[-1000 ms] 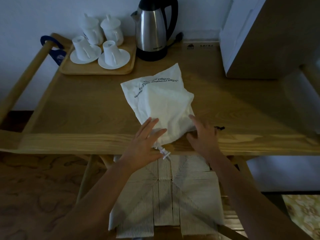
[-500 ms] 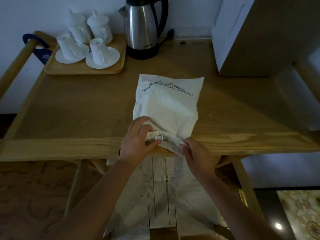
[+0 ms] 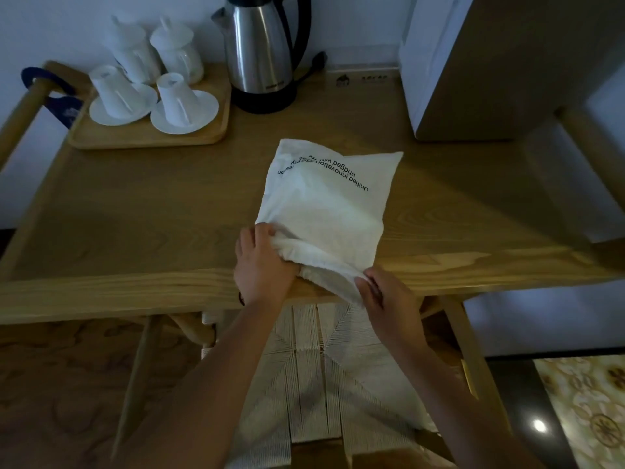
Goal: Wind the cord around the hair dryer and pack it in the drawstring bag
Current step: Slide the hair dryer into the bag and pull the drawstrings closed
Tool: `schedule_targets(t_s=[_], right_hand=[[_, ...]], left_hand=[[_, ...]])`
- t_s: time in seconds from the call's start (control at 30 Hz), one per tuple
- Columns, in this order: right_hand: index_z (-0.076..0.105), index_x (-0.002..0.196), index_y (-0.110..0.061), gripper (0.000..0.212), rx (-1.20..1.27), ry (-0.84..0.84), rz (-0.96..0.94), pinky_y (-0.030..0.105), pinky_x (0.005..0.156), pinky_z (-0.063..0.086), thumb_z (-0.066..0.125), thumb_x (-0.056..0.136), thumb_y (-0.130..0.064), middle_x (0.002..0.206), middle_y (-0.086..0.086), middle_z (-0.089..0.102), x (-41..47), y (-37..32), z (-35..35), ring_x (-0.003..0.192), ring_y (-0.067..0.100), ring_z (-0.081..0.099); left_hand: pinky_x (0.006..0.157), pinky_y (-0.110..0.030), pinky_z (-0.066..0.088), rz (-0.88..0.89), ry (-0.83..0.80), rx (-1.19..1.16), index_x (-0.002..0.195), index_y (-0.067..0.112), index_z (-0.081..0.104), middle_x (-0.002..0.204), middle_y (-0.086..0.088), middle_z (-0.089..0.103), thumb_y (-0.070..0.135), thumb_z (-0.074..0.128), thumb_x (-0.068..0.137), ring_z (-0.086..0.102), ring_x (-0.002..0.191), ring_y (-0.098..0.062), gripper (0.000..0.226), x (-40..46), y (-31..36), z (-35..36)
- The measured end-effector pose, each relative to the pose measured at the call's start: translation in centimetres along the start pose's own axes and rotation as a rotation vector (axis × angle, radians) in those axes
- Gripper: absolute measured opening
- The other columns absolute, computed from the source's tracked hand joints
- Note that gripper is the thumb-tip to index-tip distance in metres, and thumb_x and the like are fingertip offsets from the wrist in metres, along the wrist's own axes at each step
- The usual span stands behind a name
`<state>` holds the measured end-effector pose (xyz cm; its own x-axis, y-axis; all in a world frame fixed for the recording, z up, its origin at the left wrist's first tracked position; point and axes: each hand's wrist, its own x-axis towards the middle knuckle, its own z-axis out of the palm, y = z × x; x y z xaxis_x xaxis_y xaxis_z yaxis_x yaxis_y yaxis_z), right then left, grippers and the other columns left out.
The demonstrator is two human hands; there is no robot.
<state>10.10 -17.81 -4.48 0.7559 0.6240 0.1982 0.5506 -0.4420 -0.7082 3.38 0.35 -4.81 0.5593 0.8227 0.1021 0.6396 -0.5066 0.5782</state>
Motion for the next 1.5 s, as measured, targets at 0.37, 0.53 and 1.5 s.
schedule_targets(t_s=[0.37,0.53,1.5], right_hand=[[0.042,0.122,-0.013,0.043,0.206,0.003,0.455,0.022,0.058,0.047,0.061,0.083,-0.009,0.1,0.002,0.054,-4.1,0.1,0.9,0.076,0.015,0.057],[0.053,0.105,-0.017,0.015,0.285,0.04,0.603,0.013,0.043,0.043,0.052,0.091,-0.012,0.071,-0.008,0.064,-7.3,-0.9,3.0,0.053,0.003,0.056],[0.069,0.091,-0.019,0.019,0.096,0.058,0.434,0.024,0.065,0.05,0.065,0.082,-0.035,0.084,-0.007,0.072,-4.4,-6.7,6.1,0.071,0.007,0.064]], left_hand=[[0.063,-0.021,0.047,-0.042,-0.277,-0.135,0.113,0.027,0.056,0.089,0.011,0.063,0.033,0.069,0.08,0.061,0.083,-0.008,0.036,-4.8,-5.7,-5.1],[0.058,-0.012,0.041,-0.128,-0.234,-0.237,0.114,0.016,0.059,0.081,0.014,0.063,0.022,0.066,0.084,0.062,0.077,-0.004,0.031,-5.2,-4.7,-4.4],[0.055,-0.02,0.048,-0.006,-0.328,-0.312,0.096,0.033,0.06,0.082,0.008,0.065,0.017,0.055,0.089,0.063,0.072,-0.008,0.018,-6.0,-3.4,-4.3]])
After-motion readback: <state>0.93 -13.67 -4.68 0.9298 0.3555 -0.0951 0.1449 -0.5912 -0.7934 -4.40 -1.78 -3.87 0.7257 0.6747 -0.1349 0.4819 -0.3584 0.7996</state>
